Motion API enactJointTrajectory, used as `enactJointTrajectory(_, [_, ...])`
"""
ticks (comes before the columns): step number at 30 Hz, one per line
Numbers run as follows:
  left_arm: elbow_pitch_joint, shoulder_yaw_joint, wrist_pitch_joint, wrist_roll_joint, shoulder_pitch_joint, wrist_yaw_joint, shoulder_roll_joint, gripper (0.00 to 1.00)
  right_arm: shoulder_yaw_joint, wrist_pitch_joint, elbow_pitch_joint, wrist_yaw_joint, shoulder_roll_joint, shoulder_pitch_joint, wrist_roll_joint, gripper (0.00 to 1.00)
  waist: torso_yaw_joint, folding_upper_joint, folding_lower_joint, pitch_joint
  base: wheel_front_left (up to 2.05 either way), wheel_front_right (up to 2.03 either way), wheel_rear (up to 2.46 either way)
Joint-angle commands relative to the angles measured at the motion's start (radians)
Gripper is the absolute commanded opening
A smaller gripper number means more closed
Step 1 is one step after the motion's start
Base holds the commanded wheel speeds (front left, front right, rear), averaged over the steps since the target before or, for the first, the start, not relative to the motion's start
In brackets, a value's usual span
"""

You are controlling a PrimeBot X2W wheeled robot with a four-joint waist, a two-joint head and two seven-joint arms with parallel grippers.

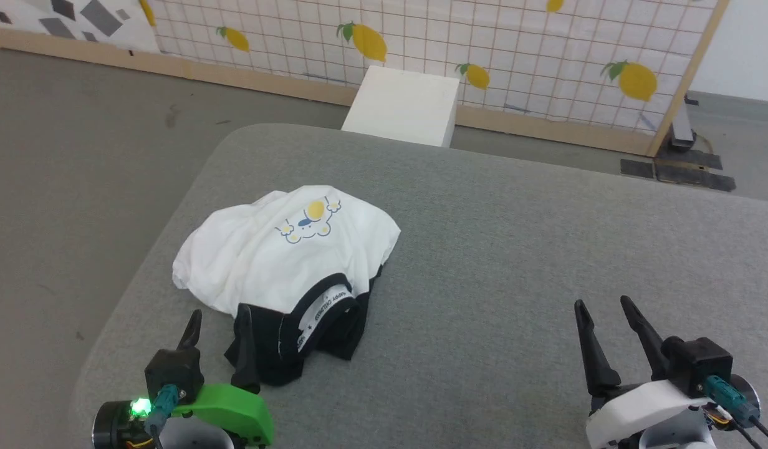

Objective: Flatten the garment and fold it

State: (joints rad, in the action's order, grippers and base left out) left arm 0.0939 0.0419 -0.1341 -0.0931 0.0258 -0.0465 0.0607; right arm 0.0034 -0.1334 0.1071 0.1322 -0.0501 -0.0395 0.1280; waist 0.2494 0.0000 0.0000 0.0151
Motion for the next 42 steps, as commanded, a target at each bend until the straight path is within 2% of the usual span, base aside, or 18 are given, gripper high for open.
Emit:
enactJointTrajectory(1, [0.007,0.000,-0.010,-0.008,0.018,-0.010,0.004,1.00,0.002,-0.011,0.006,-0.001,0.000,-0.012,0.008,1.00,0.017,0.0000,0.0000,-0.002,0.00,0.00,0.00])
enactJointTrajectory(42, [0.059,0.020,-0.095,-0.043,0.035,-0.041,0.001,1.00,0.023,-0.096,0.080,-0.001,0.000,-0.032,0.050,1.00,0.195,0.0000,0.0000,-0.006,0.00,0.00,0.00])
